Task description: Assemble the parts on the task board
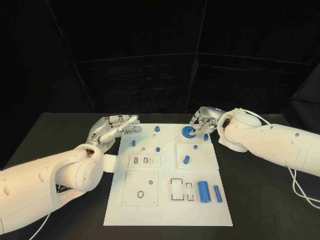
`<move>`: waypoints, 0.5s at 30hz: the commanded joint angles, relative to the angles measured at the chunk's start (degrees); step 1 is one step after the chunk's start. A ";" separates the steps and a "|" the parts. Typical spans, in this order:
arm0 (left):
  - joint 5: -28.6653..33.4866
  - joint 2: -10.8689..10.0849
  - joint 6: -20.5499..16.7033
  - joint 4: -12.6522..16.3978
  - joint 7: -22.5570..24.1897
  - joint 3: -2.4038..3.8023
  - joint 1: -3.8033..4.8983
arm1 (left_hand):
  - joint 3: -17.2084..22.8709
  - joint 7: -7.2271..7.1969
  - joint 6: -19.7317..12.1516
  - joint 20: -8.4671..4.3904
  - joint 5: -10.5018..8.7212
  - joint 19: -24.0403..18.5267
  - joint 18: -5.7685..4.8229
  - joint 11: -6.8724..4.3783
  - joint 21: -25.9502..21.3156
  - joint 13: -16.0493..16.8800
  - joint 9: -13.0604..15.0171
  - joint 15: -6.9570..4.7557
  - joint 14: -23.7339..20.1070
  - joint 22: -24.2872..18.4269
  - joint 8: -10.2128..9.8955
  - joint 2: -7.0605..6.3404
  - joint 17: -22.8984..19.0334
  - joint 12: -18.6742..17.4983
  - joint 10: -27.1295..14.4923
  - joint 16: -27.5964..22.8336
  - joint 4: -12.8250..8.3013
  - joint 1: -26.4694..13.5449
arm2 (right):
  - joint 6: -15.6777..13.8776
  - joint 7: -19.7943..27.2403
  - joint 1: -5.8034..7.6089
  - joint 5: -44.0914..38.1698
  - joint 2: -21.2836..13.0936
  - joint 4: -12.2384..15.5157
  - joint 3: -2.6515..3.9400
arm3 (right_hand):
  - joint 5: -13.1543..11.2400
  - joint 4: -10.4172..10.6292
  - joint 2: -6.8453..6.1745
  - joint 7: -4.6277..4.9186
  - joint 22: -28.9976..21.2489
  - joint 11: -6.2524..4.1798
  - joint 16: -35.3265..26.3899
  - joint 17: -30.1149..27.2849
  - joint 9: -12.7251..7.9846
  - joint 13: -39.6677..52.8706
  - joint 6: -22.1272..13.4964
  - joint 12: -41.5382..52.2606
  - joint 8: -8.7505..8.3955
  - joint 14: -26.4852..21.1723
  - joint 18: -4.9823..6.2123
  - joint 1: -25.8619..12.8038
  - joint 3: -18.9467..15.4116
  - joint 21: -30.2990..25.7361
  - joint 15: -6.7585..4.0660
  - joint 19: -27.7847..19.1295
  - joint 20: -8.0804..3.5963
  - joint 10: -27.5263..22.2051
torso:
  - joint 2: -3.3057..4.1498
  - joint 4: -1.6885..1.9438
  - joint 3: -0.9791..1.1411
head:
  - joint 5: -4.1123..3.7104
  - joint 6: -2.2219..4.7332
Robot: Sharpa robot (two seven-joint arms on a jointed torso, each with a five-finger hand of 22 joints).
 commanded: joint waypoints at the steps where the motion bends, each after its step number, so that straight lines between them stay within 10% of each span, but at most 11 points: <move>1: -0.05 0.07 0.79 0.00 0.28 0.06 0.07 | 0.05 0.49 -0.41 -0.01 0.37 0.34 0.35 -0.01 -0.40 -0.04 -0.02 0.11 -0.02 -0.09 -0.30 0.27 -0.07 -0.22 -0.49 -0.18 -0.44 0.22 | 1.18 0.12 0.10 -0.18 0.28 -0.24 0.05 | 0.28 -0.55 0.44 -0.27 0.47 -0.01 0.75 1.37 0.05 3.84 0.37 3.50 0.44 3.58 -1.23 0.71 -0.18 0.51 0.25 0.73 -0.10 1.22 | -0.02 0.00 -0.01 | 0.05 -0.08; 15: -0.05 0.09 0.73 -0.18 0.28 0.06 0.07 | 0.17 0.48 -0.41 -0.01 0.36 0.36 0.35 -0.01 -0.42 -0.03 -0.02 0.11 0.00 -0.12 -0.31 0.31 -0.07 -0.25 -0.48 -0.21 -0.57 0.29 | 1.81 0.33 0.07 -2.08 0.92 -0.47 0.04 | 0.34 -1.88 1.78 -0.58 2.02 -0.22 2.29 4.32 0.12 13.67 2.07 12.26 1.73 3.98 -1.55 1.91 -0.40 1.24 0.11 1.79 -0.20 4.76 | -0.01 -0.08 0.02 | 0.06 -0.42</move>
